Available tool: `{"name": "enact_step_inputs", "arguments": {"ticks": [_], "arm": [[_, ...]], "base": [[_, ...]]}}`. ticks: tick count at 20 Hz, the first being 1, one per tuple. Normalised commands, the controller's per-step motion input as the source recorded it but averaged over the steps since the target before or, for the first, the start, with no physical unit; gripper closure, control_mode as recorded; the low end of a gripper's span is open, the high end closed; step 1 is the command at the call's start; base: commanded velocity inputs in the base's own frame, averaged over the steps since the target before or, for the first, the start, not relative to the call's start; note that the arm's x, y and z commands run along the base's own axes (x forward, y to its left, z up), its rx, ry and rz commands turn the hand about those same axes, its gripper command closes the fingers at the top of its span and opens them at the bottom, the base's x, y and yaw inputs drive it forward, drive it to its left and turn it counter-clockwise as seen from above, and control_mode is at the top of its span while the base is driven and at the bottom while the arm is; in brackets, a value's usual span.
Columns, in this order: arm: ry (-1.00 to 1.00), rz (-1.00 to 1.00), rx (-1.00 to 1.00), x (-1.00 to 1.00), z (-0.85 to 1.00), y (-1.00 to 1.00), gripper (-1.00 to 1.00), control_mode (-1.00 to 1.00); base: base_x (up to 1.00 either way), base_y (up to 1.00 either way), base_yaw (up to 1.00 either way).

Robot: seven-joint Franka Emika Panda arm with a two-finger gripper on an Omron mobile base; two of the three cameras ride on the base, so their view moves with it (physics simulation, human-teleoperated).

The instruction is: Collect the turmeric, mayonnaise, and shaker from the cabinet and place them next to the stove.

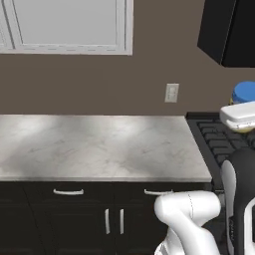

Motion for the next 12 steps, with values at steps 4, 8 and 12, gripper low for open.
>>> {"name": "enact_step_inputs", "arguments": {"ticks": [4, 8, 12], "arm": [[0.0, 0.0, 0.0, 0.0, 0.0, 0.0, 1.0, 1.0], [0.0, 0.0, 0.0, 0.0, 0.0, 0.0, 1.0, 1.0], [0.03, 0.01, 0.0, 0.38, -0.19, -0.06, 1.0, -1.0]], "base": [[0.57, -0.4, -0.02], [0.67, -0.41, -0.01], [0.36, -0.16, 0.0]]}}
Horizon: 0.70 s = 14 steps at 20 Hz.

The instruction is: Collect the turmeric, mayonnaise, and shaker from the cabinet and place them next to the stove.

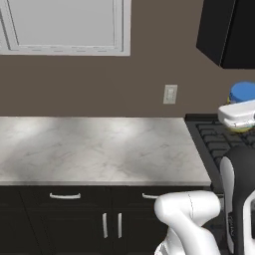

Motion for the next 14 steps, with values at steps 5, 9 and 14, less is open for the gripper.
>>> {"name": "enact_step_inputs", "arguments": {"ticks": [5, 9, 14], "arm": [[0.09, 0.13, 0.0, 0.85, -0.71, -0.21, 1.0, -1.0], [0.11, 0.24, 0.0, 0.9, -0.66, -0.3, 1.0, -1.0], [0.03, 0.28, 0.02, 0.74, -0.41, -0.36, 1.0, -1.0]], "base": [[0.0, 0.0, 0.0], [0.0, 0.0, 0.0], [0.0, 0.0, 0.0]]}}
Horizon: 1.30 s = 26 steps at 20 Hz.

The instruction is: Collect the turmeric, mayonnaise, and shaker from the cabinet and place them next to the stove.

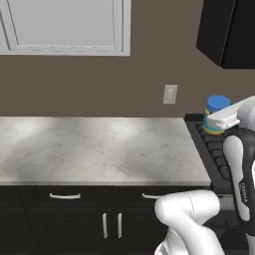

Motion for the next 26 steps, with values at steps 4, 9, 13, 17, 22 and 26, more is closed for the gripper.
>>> {"name": "enact_step_inputs", "arguments": {"ticks": [4, 9, 13, 17, 22, 26], "arm": [[0.0, 0.29, 0.03, 0.67, -0.24, -0.33, 1.0, -1.0], [0.0, 0.25, 0.01, 0.53, -0.28, -0.25, 1.0, -1.0], [0.01, 0.19, 0.0, 0.52, -0.26, -0.13, 1.0, -1.0], [0.0, 0.19, 0.0, 0.57, -0.2, -0.2, 1.0, -1.0], [0.05, 0.17, 0.0, 0.61, -0.36, -0.23, 1.0, -1.0], [0.06, 0.17, 0.0, 0.59, -0.41, -0.25, 1.0, -1.0]], "base": [[0.0, 0.0, 0.0], [0.0, 0.0, 0.0], [0.0, 0.0, 0.0], [0.0, 0.0, 0.0], [0.0, 0.0, 0.0], [0.0, 0.0, 0.0]]}}
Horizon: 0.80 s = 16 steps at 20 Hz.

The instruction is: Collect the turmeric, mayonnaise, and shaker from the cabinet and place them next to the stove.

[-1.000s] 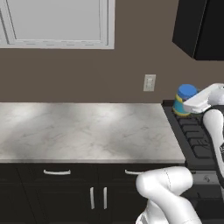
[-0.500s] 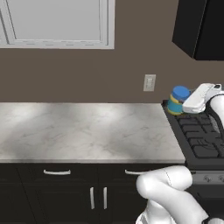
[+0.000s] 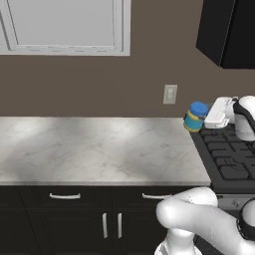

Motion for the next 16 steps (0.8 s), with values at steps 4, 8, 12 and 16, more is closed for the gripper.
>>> {"name": "enact_step_inputs", "arguments": {"ticks": [4, 8, 12, 16], "arm": [[0.05, 0.16, 0.0, 0.51, -0.29, -0.32, 1.0, -1.0], [0.01, 0.13, 0.0, 0.51, -0.19, -0.32, 1.0, -1.0], [0.0, 0.04, 0.0, 0.48, -0.21, -0.2, 1.0, -1.0], [0.0, 0.0, -0.01, 0.47, -0.35, -0.01, 1.0, -1.0]], "base": [[0.0, 0.0, 0.0], [0.0, 0.0, 0.0], [0.0, 0.0, 0.0], [0.0, 0.0, 0.0]]}}
